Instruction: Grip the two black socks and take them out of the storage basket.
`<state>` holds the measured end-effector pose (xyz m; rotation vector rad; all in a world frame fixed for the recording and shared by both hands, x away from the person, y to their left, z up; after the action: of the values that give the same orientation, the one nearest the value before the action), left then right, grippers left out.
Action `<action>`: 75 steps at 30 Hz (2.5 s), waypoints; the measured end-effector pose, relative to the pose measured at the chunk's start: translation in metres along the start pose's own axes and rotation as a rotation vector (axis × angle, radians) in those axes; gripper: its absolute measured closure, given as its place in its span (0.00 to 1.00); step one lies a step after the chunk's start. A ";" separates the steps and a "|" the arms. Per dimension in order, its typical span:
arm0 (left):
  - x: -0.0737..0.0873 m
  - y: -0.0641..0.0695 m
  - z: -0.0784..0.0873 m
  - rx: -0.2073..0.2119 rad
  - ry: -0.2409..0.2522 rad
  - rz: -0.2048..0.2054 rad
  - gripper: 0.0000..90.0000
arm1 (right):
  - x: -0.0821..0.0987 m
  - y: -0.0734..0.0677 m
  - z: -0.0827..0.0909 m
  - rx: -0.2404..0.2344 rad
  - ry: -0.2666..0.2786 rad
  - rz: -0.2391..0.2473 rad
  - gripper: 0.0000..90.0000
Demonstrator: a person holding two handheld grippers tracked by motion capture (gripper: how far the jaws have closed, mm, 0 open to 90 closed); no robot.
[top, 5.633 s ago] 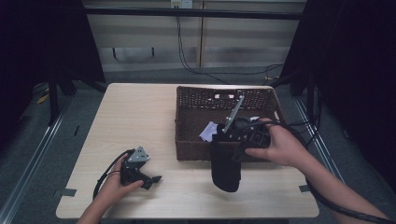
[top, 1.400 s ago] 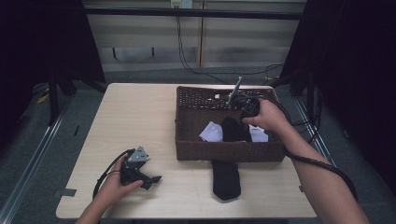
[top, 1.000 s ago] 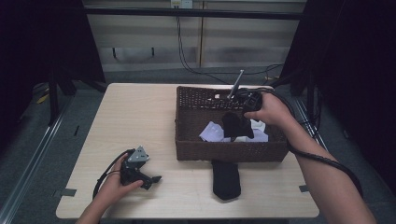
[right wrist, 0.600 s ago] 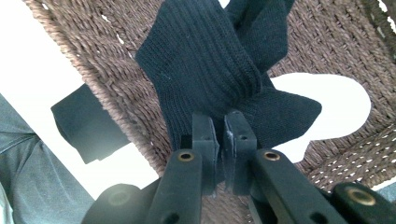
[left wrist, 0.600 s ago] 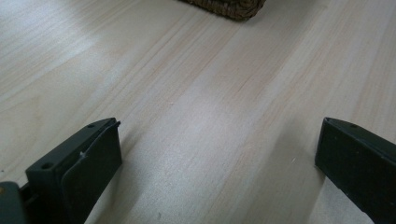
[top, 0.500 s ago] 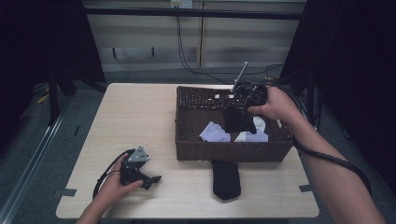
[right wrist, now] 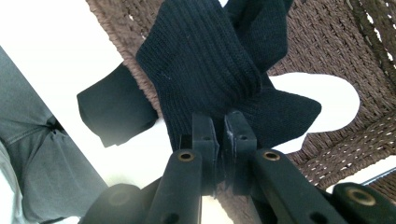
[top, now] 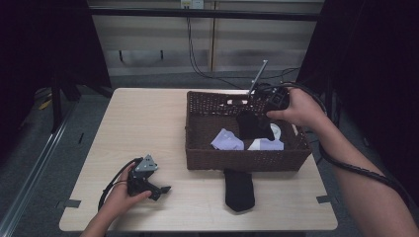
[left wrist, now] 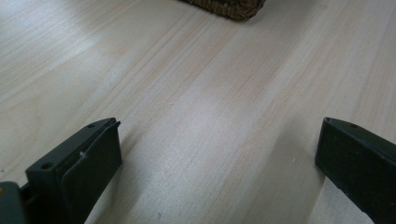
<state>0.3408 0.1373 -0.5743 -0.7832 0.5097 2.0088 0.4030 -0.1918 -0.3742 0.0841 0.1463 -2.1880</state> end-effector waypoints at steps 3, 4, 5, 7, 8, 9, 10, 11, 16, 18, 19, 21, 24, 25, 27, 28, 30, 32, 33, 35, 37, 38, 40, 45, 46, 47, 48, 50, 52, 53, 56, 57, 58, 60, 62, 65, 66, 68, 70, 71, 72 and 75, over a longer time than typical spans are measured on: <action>0.000 0.000 0.000 0.000 0.000 0.000 0.00 | 0.000 -0.008 0.006 0.001 0.018 0.015 0.94; 0.000 0.000 0.000 0.000 0.000 0.001 0.00 | 0.000 -0.011 0.008 -0.003 0.018 0.022 0.94; 0.000 0.000 0.000 0.000 -0.001 0.000 0.00 | 0.000 -0.014 0.009 0.001 0.025 0.031 0.94; 0.000 0.000 0.000 0.000 -0.001 0.000 0.00 | 0.001 -0.021 0.010 0.000 0.022 0.048 0.94; 0.000 0.000 0.000 0.000 -0.001 0.000 0.00 | 0.001 -0.024 0.010 0.002 0.027 0.056 0.94; 0.000 0.000 0.000 0.000 -0.001 0.000 0.00 | 0.002 -0.028 0.010 0.002 0.025 0.067 0.94; 0.000 0.000 0.000 0.001 -0.001 0.000 0.00 | 0.003 -0.032 0.011 0.006 0.022 0.077 0.94; 0.000 0.000 0.000 0.000 -0.001 0.000 0.00 | 0.003 -0.036 0.011 0.004 0.023 0.084 0.94; 0.000 0.000 0.000 0.000 -0.001 0.000 0.00 | 0.006 -0.058 0.010 -0.007 0.028 0.144 0.94; 0.000 0.000 0.000 0.001 -0.001 0.000 0.00 | 0.007 -0.067 0.011 -0.009 0.035 0.167 0.94; 0.000 0.000 0.000 0.000 -0.001 -0.001 0.00 | 0.007 -0.071 0.011 -0.017 0.037 0.177 0.94; 0.000 0.000 0.000 0.000 -0.001 -0.001 0.00 | 0.008 -0.079 0.013 -0.025 0.049 0.190 0.94; 0.000 0.000 0.000 0.000 -0.001 -0.001 0.00 | 0.010 -0.087 0.015 -0.036 0.071 0.205 0.94; 0.000 0.000 0.000 0.000 -0.001 -0.001 0.00 | 0.011 -0.089 0.014 -0.038 0.074 0.214 0.94; 0.000 0.000 0.000 0.000 -0.001 0.000 0.00 | 0.013 -0.096 0.013 -0.047 0.078 0.227 0.94; 0.000 0.000 0.000 0.000 -0.001 -0.001 0.00 | 0.013 -0.099 0.011 -0.055 0.077 0.230 0.94; 0.000 0.000 0.000 -0.001 0.001 0.000 0.00 | 0.014 -0.106 0.007 -0.062 0.074 0.250 0.94; 0.000 0.000 0.000 -0.001 0.002 0.000 0.00 | 0.014 -0.112 0.003 -0.071 0.071 0.257 0.94; 0.000 0.000 0.000 -0.001 0.002 0.000 0.00 | 0.014 -0.115 -0.001 -0.075 0.069 0.269 0.94; 0.000 0.000 0.000 -0.001 0.002 -0.001 0.00 | 0.012 -0.120 -0.007 -0.079 0.069 0.286 0.94; 0.000 0.000 0.000 -0.001 0.002 0.000 0.00 | 0.011 -0.124 -0.013 -0.085 0.057 0.292 0.94; 0.000 0.000 0.000 -0.001 0.002 0.000 0.00 | 0.010 -0.126 -0.017 -0.090 0.055 0.300 0.94; 0.000 0.000 0.000 -0.001 0.002 0.000 0.00 | 0.008 -0.129 -0.024 -0.094 0.046 0.310 0.94; 0.000 0.000 0.000 -0.001 0.002 -0.001 0.00 | 0.006 -0.137 -0.041 -0.111 0.021 0.325 0.94; 0.000 0.000 0.000 -0.001 0.002 -0.001 0.00 | 0.005 -0.139 -0.045 -0.115 0.021 0.336 0.94; 0.000 0.000 0.000 -0.001 0.002 -0.001 0.00 | 0.004 -0.140 -0.048 -0.117 0.024 0.336 0.94; 0.000 0.000 0.000 -0.001 0.002 -0.001 0.00 | 0.004 -0.142 -0.051 -0.122 0.017 0.335 0.94; 0.000 0.000 0.000 -0.001 0.002 -0.001 0.00 | 0.002 -0.143 -0.058 -0.116 0.014 0.340 0.94; 0.000 0.000 0.000 -0.001 0.002 -0.001 0.00 | 0.001 -0.144 -0.065 -0.126 0.007 0.342 0.94; 0.000 0.000 0.000 0.000 -0.004 -0.006 0.00 | 0.001 -0.144 -0.070 -0.127 0.000 0.344 0.94; 0.001 0.000 0.000 0.000 -0.006 -0.007 0.00 | 0.000 -0.145 -0.083 -0.130 -0.019 0.343 0.94; 0.001 0.000 0.000 0.000 -0.006 -0.007 0.00 | 0.000 -0.145 -0.087 -0.127 -0.026 0.341 0.94; 0.001 0.000 0.000 0.000 -0.006 -0.007 0.00 | -0.001 -0.145 -0.092 -0.124 -0.029 0.344 0.94; 0.001 0.000 0.000 0.000 -0.006 -0.008 0.00 | -0.001 -0.145 -0.101 -0.129 -0.043 0.339 0.94; 0.001 0.000 0.000 -0.001 -0.005 -0.008 0.00 | -0.001 -0.145 -0.109 -0.128 -0.050 0.343 0.94; 0.001 0.000 0.000 0.000 -0.006 -0.007 0.00 | -0.001 -0.145 -0.119 -0.133 -0.062 0.341 0.94; 0.001 0.000 0.000 0.000 -0.006 -0.007 0.00 | -0.001 -0.144 -0.121 -0.128 -0.062 0.342 0.94; 0.001 0.000 0.000 0.000 -0.005 -0.008 0.00 | 0.000 -0.144 -0.126 -0.131 -0.067 0.336 0.93; 0.001 0.000 0.000 0.000 -0.005 -0.007 0.00 | 0.001 -0.143 -0.130 -0.126 -0.066 0.336 0.93; 0.001 0.000 0.000 -0.001 -0.005 -0.007 0.00 | 0.002 -0.143 -0.131 -0.129 -0.074 0.329 0.93; 0.001 0.000 0.000 0.000 -0.006 -0.007 0.00 | 0.002 -0.142 -0.132 -0.122 -0.075 0.328 0.93; 0.001 0.000 0.000 0.000 -0.006 -0.008 0.00 | 0.002 -0.140 -0.132 -0.125 -0.058 0.316 0.90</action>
<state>0.3408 0.1380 -0.5745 -0.7781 0.5026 2.0036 0.2889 -0.0947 -0.4948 -0.0257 0.2207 -1.8592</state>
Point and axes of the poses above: each handheld gripper's, and its own axes: z roughly backward along the jaws, x roughly out of its underside, y roughly to its right, the point moved 9 cm from there along -z, roughly forward along the jaws, and after that the axes turned 2 degrees about z, right-handed, at the moved point
